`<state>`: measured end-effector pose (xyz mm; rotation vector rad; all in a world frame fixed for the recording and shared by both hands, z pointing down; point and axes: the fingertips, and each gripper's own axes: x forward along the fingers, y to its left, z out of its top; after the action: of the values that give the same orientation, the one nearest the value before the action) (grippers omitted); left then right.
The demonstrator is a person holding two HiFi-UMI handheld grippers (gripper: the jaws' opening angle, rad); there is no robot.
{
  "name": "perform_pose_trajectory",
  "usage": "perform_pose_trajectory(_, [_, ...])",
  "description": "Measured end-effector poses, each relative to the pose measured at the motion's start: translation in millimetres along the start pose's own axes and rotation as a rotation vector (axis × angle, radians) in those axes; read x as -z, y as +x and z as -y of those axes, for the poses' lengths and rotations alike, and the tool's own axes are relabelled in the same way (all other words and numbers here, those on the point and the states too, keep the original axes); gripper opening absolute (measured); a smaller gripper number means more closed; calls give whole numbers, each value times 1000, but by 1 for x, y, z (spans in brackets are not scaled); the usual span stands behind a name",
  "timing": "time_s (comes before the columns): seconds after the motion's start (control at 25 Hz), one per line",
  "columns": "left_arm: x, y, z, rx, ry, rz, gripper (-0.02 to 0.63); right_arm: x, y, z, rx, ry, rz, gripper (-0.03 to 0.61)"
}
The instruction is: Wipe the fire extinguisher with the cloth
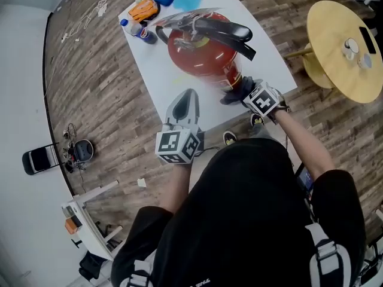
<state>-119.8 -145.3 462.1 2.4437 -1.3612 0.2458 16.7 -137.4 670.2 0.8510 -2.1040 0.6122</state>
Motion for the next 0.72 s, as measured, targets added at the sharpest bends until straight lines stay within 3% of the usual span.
perform_pose_trajectory(0.2, [-5,14,6,-36,1,-2,37,-36,-45,-8,-35,-133,96,72])
perform_pose_trajectory(0.4, [-7,23,7,-103,-12,11,37,-134,-175,-13,-75,-223,405,72])
perform_pose_trajectory(0.56, [-6,25,6,-159,-6,16,37,-206,-269,-12,-38,-341,647,72])
perform_pose_trajectory(0.72, [-6,27,7,-198,-3,13,37,-235,-302,-9,-40,-442,727,72])
